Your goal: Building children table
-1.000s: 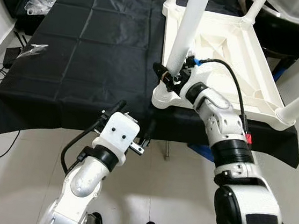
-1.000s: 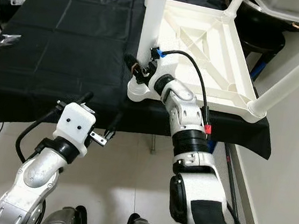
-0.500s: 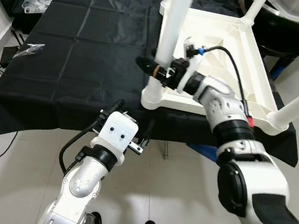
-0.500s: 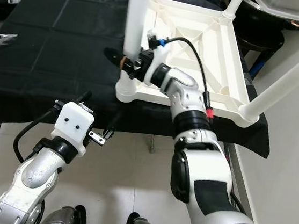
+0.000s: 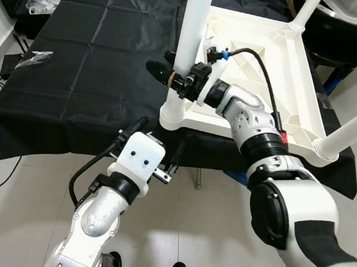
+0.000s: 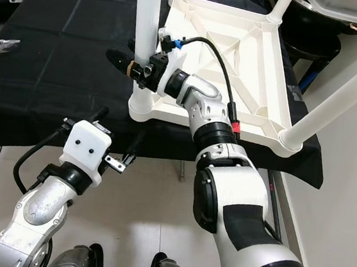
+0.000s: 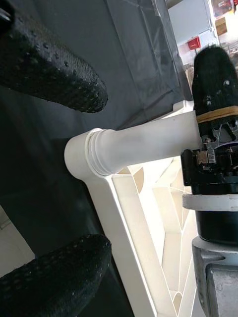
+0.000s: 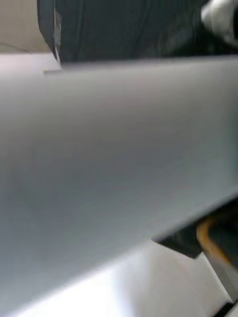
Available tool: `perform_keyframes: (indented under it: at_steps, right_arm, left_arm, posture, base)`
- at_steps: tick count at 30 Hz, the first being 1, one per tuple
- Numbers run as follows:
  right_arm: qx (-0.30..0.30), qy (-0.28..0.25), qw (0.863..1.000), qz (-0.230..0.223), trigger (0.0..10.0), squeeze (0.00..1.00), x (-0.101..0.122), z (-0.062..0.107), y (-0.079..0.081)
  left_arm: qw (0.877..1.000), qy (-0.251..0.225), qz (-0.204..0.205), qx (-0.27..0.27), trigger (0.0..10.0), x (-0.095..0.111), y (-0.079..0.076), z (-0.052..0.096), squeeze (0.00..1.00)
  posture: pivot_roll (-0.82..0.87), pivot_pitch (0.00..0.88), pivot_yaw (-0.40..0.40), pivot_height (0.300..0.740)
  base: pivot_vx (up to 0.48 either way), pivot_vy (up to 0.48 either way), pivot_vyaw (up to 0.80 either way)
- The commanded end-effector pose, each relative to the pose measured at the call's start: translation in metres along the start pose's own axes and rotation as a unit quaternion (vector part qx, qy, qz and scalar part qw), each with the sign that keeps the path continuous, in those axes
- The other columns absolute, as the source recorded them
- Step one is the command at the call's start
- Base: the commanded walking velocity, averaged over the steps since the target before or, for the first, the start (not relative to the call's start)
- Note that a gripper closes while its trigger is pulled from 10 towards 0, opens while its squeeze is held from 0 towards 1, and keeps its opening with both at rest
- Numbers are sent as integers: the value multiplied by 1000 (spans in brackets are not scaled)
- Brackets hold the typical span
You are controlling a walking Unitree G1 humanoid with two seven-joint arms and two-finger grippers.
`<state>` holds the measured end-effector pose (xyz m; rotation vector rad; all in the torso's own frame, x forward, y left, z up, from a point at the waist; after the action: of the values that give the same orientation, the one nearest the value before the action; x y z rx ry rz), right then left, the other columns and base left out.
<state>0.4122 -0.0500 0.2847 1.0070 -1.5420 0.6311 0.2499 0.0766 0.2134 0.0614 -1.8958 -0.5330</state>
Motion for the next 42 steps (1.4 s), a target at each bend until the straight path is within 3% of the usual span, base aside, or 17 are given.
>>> perform_keyframes:
  at_steps: [1, 11, 14, 17, 20, 21, 27, 28, 29, 30, 31, 32, 37, 38, 39, 41, 42]
  right_arm:
    - [-33, 0, 999, 19, 0, 0, -1, -3, -2]
    - [-244, -20, 968, 60, 0, 0, -7, 28, -39]
    - [-332, -43, 941, 54, 0, 0, -8, 38, -47]
    - [-450, -83, 888, 48, 0, 0, -7, 54, -52]
    - [-474, -91, 875, 46, 0, 0, -8, 56, -51]
    - [-515, -114, 848, 51, 0, 0, -5, 60, -45]
    - [-565, -134, 812, 47, 0, 0, -5, 58, -31]
    - [-565, -134, 812, 47, 0, 0, -5, 58, -31]
    - [-558, -134, 818, 40, 10000, 0, -6, 49, -24]
    - [-534, -125, 835, 40, 10000, 573, -7, 40, -19]
    - [-534, -125, 835, 40, 10000, 573, -7, 40, -19]
    - [-513, -121, 849, 42, 10000, 1000, -8, 34, -15]
    - [-475, -114, 871, 54, 10000, 1000, -8, 29, -12]
    - [-428, -100, 897, 46, 10000, 1000, -9, 23, -9]
    - [-349, -74, 934, 29, 10000, 0, -12, 17, -6]
    - [-349, -74, 934, 29, 10000, 0, -12, 17, -6]
    - [-279, -51, 959, 19, 10000, 0, -13, 19, -5]
  left_arm:
    - [1000, 10, -4, -4, 10000, -3, -2, 2, 0]
    - [1000, 8, -3, -8, 10000, -5, -4, -1, 0]
    - [1000, 7, -1, -6, 10000, -5, -4, -3, 0]
    - [1000, 6, -1, -6, 10000, -5, -4, -3, 0]
    - [1000, 6, -1, -6, 10000, -5, -4, -3, 0]
    - [1000, 5, -1, -6, 10000, -5, -4, -4, 0]
    - [1000, 2, -3, -8, 10000, -4, -4, -4, 0]
    - [1000, 2, -3, -8, 10000, -4, -4, -4, 0]
    - [1000, 1, -4, -9, 10000, -4, -4, -4, 0]
    - [1000, 1, -4, -9, 10000, -4, -4, -4, 0]
    - [1000, 1, -4, -9, 10000, -4, -4, -4, 0]
    - [1000, 1, -5, -10, 10000, -4, -4, -4, 0]
    - [1000, 1, -5, -11, 10000, -5, -5, -4, 0]
    - [1000, 1, -4, -11, 10000, -5, -6, -4, 0]
    - [1000, 0, -4, -12, 10000, -5, -6, -4, 0]
    - [1000, 0, -4, -12, 10000, -5, -6, -4, 0]
    - [1000, 1, -5, -11, 10000, -5, -6, -5, 0]
  posture:
    - [227, 243, -97, 740]
    - [208, 229, -90, 740]
    - [199, 224, -86, 740]
    - [198, 220, -85, 740]
    - [198, 220, -85, 740]
    - [202, 212, -81, 740]
    - [207, 202, -80, 740]
    - [207, 202, -80, 740]
    - [209, 201, -82, 740]
    - [209, 201, -82, 740]
    - [209, 201, -82, 740]
    - [203, 196, -83, 740]
    - [203, 190, -84, 740]
    - [204, 190, -83, 740]
    - [204, 189, -84, 740]
    - [204, 189, -84, 740]
    - [205, 191, -86, 740]
  base:
    - [0, 0, 0]
    - [0, 0, 0]
    - [0, 0, 0]
    - [0, 0, 0]
    - [0, 0, 0]
    - [0, 0, 0]
    - [0, 0, 0]
    - [0, 0, 0]
    - [0, 0, 0]
    - [0, 0, 0]
    - [0, 0, 0]
    - [0, 0, 0]
    - [0, 0, 0]
    - [0, 0, 0]
    - [0, 0, 0]
    - [0, 0, 0]
    - [0, 0, 0]
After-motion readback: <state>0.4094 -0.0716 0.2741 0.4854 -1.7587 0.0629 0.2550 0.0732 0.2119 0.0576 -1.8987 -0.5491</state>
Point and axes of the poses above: a point about 5 cm out from each wrist's last joint towards the gripper, its own z axis pointing back from the gripper into the wrist, its own x axis along the axis of the wrist's last joint, y = z × x, the point moved 2 cm from there along -z, pointing out of the wrist towards the gripper, and after that the axes turned 7 degrees about -z, right-handed, at the moved point
